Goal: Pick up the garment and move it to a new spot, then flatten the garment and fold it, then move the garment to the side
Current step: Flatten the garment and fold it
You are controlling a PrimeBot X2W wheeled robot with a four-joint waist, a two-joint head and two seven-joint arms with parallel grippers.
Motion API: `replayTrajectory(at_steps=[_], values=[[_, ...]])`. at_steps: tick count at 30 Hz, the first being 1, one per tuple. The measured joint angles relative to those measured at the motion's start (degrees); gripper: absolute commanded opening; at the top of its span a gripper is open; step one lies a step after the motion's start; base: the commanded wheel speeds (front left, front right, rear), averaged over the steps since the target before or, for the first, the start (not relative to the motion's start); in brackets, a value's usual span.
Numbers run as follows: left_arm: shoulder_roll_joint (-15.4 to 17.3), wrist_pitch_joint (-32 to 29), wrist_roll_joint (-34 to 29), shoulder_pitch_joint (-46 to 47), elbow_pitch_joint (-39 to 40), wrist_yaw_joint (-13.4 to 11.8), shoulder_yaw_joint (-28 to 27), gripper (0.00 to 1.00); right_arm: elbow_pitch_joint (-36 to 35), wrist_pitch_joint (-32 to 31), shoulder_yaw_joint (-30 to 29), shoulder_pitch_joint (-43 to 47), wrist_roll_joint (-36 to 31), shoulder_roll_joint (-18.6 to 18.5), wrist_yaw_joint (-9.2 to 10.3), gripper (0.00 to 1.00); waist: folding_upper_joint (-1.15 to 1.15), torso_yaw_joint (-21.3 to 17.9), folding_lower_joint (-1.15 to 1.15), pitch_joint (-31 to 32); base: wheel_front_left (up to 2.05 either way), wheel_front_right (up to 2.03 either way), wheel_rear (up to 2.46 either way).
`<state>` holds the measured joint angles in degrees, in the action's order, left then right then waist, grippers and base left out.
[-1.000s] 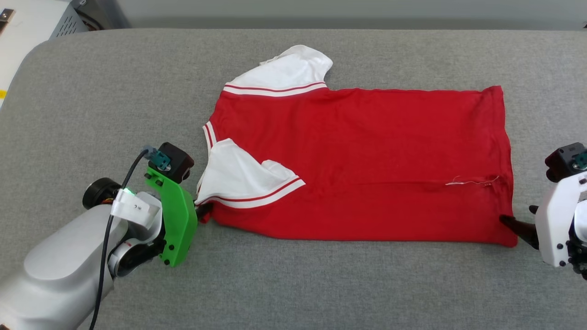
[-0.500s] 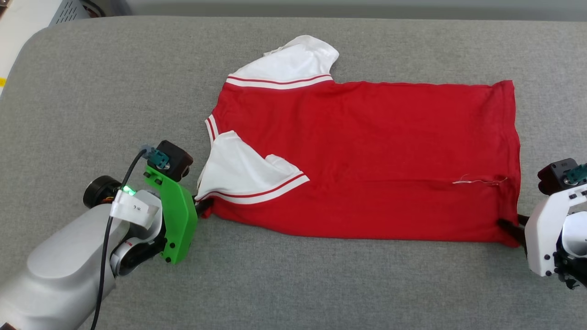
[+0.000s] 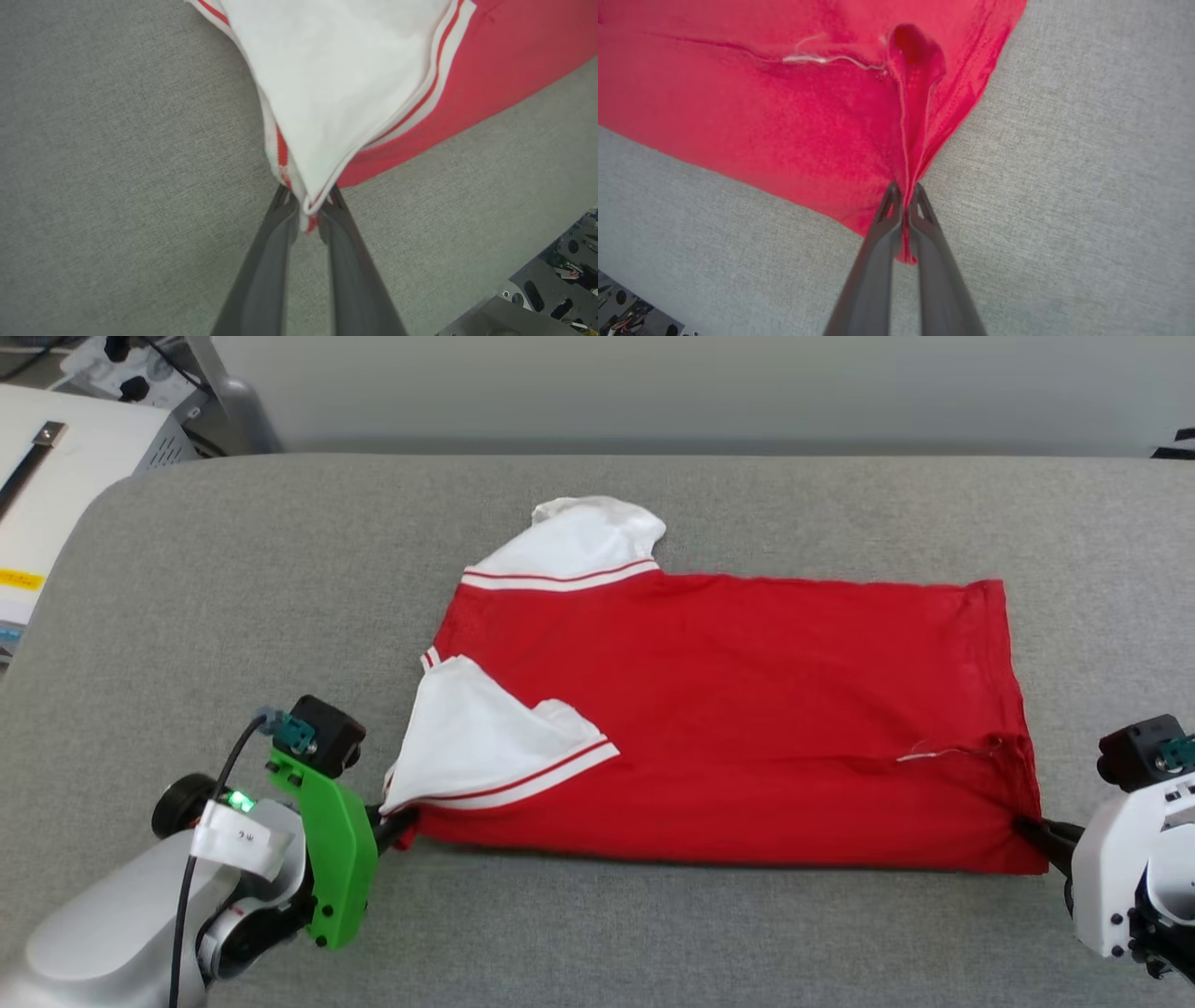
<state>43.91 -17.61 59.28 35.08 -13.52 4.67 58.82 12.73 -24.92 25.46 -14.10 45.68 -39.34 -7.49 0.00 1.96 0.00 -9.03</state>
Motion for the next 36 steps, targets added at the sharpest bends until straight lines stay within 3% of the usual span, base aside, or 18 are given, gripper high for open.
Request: replayTrajectory(at_steps=[6,11,18,26,28,29,30,36], values=[[3.59,-0.01,0.99,-4.93,5.93,-2.50,0.40,0.00,-4.80,0.47,-3.81,6.11,-0.02,-0.57,-0.02,0.00,0.00,-0.52,0.00,2.77,0.00,0.00,0.00],[4.71,0.00,2.41,-8.80,9.26,-4.69,1.05,0.00,-7.77,-0.56,-7.80,11.89,-0.22,-0.35,-0.03,0.00,0.00,-0.86,0.00,4.03,0.00,0.00,0.00],[4.38,-0.03,3.81,-10.42,8.05,-5.16,1.96,0.00,-8.43,-2.29,-11.51,14.29,-1.62,1.72,-0.04,0.00,0.00,-1.12,0.00,3.14,0.00,0.00,0.00],[0.37,0.73,4.41,-10.35,0.51,-3.72,2.20,0.00,-2.68,-2.14,-10.07,13.65,-3.96,5.42,-0.04,0.00,0.00,-1.34,0.00,0.42,0.00,0.00,0.00],[-0.30,1.55,4.41,-10.32,-0.89,-3.35,2.10,0.00,-1.46,-0.66,-10.03,13.33,-4.17,6.19,-0.04,0.35,0.00,-1.26,0.00,0.14,0.00,0.00,0.00],[-0.45,1.90,4.41,-10.32,-1.26,-3.33,2.08,0.63,-1.14,0.02,-10.03,13.30,-4.17,6.35,-0.04,1.00,0.00,-1.22,0.00,0.20,0.00,0.00,0.00],[-0.53,2.69,4.19,-10.33,-1.57,-3.34,2.05,1.00,-0.96,1.25,-10.14,13.30,-4.17,6.59,-0.04,1.00,0.00,-1.17,0.00,0.37,0.00,0.00,0.00],[1.20,7.16,3.54,-10.68,-2.08,-4.01,0.68,1.00,-2.14,9.50,-13.46,13.49,-4.64,8.40,-0.04,1.00,0.00,-0.90,0.00,2.76,0.00,0.00,0.00]])
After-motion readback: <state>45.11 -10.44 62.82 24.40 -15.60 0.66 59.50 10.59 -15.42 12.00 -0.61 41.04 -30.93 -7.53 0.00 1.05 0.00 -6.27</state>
